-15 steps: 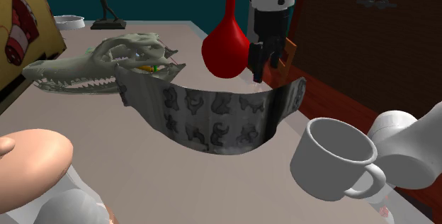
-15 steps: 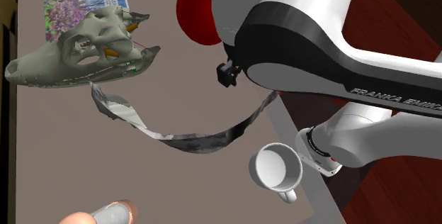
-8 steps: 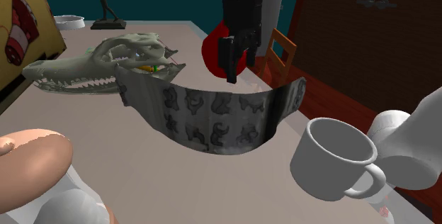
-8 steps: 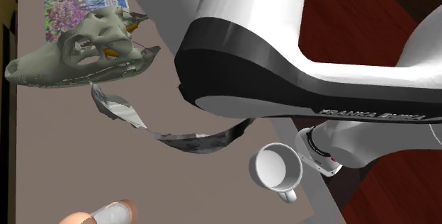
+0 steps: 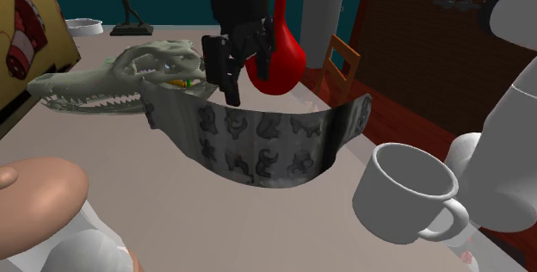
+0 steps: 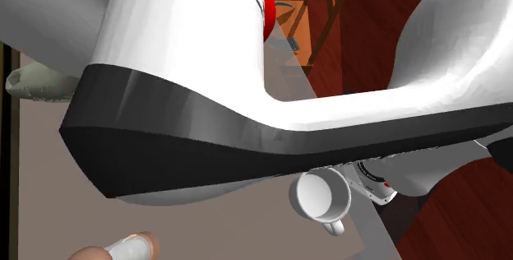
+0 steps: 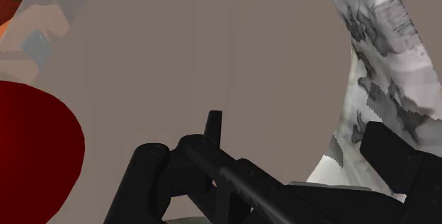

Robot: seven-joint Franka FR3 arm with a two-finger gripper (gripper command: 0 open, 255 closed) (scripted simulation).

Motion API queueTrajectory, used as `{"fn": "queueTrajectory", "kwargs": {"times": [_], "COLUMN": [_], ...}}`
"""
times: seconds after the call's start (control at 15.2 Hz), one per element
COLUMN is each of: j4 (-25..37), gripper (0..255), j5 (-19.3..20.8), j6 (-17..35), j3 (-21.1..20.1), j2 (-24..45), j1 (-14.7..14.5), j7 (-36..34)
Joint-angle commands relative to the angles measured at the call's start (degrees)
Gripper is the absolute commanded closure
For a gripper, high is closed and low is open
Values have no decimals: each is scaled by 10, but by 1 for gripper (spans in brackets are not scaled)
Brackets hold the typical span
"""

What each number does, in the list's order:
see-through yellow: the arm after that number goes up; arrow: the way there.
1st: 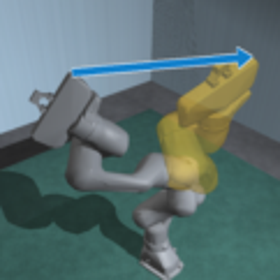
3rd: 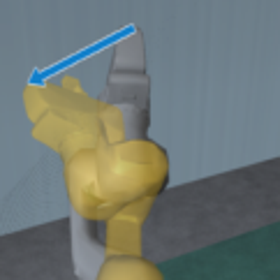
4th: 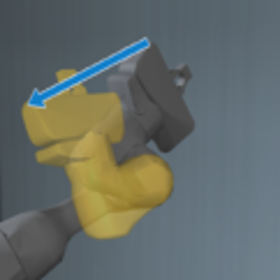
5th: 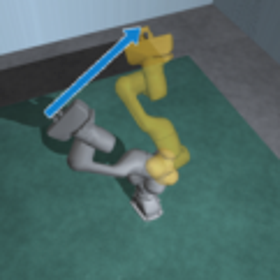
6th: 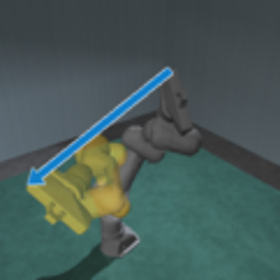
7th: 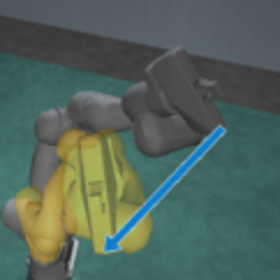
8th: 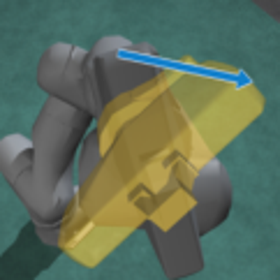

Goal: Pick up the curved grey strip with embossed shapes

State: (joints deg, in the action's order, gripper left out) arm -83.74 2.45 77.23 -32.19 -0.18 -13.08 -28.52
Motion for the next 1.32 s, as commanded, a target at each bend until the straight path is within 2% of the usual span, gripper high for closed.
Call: {"fn": "queueTrajectory", "kwargs": {"times": [0.0,0.13,0.26,0.33,0.79,0.92,0.99,1.25], "j4": [68,141,230,236,111,111,109,108], "gripper": [0,0,0,0,0,0,255,255], "j5": [24,55,93,95,63,63,62,62], "j6": [-24,-51,-86,-88,-4,-4,-3,-3], "j3": [-21,-38,-51,-49,-46,-46,-46,-46], "j2": [51,107,171,175,127,127,125,125], "j1": [-21,-52,-96,-100,-66,-66,-65,-65], "j7": [-22,-44,-63,-63,-53,-53,-53,-53]}}
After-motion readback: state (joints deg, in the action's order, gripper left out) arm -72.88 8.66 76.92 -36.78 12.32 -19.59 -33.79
